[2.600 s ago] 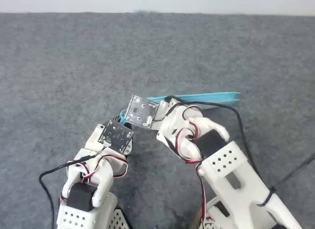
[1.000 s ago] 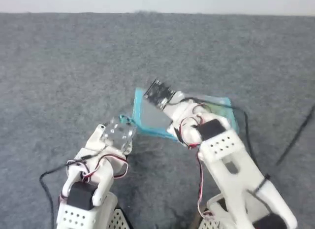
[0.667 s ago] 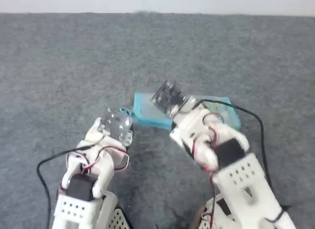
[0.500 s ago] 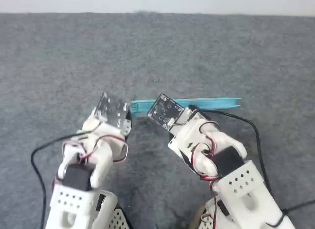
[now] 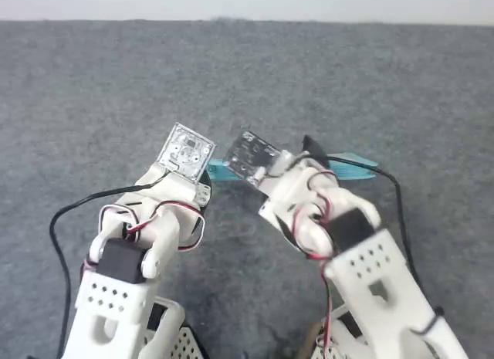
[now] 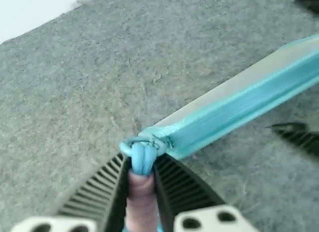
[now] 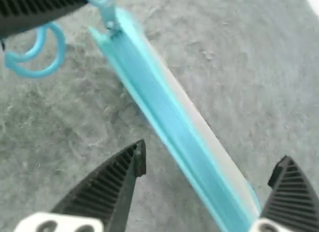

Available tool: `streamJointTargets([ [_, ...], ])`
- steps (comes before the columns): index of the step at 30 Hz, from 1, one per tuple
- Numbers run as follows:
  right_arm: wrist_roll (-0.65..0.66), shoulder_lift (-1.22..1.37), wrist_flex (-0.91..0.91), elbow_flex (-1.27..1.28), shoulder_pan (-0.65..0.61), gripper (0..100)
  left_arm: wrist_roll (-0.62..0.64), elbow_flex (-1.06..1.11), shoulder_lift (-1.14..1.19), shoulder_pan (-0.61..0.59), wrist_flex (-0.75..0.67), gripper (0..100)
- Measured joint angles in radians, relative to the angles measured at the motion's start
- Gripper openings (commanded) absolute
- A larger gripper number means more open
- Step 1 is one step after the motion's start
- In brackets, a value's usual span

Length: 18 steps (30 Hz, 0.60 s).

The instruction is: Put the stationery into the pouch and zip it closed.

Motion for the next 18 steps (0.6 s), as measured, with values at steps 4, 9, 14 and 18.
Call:
streamJointTargets([
  [4, -0.021, 0.101, -0.058, -0.044, -0.006, 37.2, 0.0, 0.0, 0.0, -0.014, 0.0, 1],
  [9, -0.069, 0.23, -0.077, -0.123, -0.011, 37.2, 0.0, 0.0, 0.0, -0.021, 0.0, 1],
  [14, -0.069, 0.307, -0.08, -0.181, -0.011, 37.2, 0.0, 0.0, 0.0, -0.025, 0.0, 1],
  [18, -0.032, 0.308, -0.08, -0.216, -0.025, 37.2, 0.0, 0.0, 0.0, -0.025, 0.0, 1],
])
